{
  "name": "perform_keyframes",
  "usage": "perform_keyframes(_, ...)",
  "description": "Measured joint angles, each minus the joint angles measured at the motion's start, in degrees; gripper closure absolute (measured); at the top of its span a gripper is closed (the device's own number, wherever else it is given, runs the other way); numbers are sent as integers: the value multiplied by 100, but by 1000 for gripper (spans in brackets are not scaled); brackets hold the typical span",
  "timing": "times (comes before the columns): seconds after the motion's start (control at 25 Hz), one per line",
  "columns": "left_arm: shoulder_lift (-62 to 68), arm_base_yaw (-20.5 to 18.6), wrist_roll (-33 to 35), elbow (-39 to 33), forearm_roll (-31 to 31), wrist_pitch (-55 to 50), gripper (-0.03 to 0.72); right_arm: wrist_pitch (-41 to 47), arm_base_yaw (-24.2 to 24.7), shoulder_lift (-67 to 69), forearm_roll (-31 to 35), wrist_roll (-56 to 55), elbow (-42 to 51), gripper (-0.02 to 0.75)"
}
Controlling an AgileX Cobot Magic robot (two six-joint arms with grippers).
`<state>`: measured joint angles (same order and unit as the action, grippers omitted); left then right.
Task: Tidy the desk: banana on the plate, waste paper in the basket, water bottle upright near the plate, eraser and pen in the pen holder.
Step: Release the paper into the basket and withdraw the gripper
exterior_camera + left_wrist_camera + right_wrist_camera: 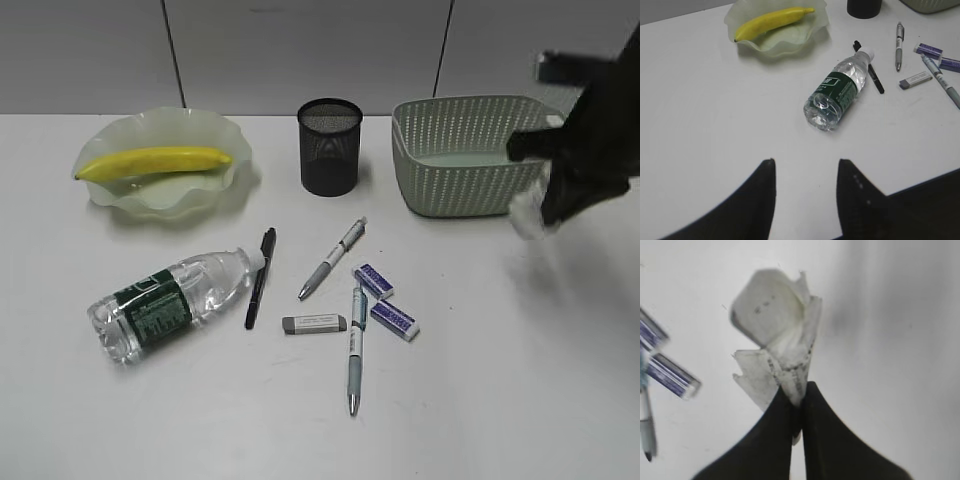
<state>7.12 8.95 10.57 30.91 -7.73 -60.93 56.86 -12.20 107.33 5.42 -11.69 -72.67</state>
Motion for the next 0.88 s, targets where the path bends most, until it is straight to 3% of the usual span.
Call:
perform_keyframes(0.12,0,0,0,0,0,0,384,-554,0,-847,-82,-20,0,702)
perform_keyframes(0.28,0,0,0,0,0,0,384,-2214,0,-1353,-265,354,-6,703)
perform_keyframes(0.56,0,0,0,0,0,-2,384,-4271,7,-556,-302,626,-6,707)
perform_keyframes(0.72,0,0,0,0,0,-2,384,-4592,7,244,-308,626,-205,700)
perform_keyframes(0.8,0,0,0,0,0,-2,384,-4599,7,563,-312,626,-387,645)
perform_keyframes(0.88,0,0,0,0,0,-6,384,-4498,7,760,-312,629,-555,494)
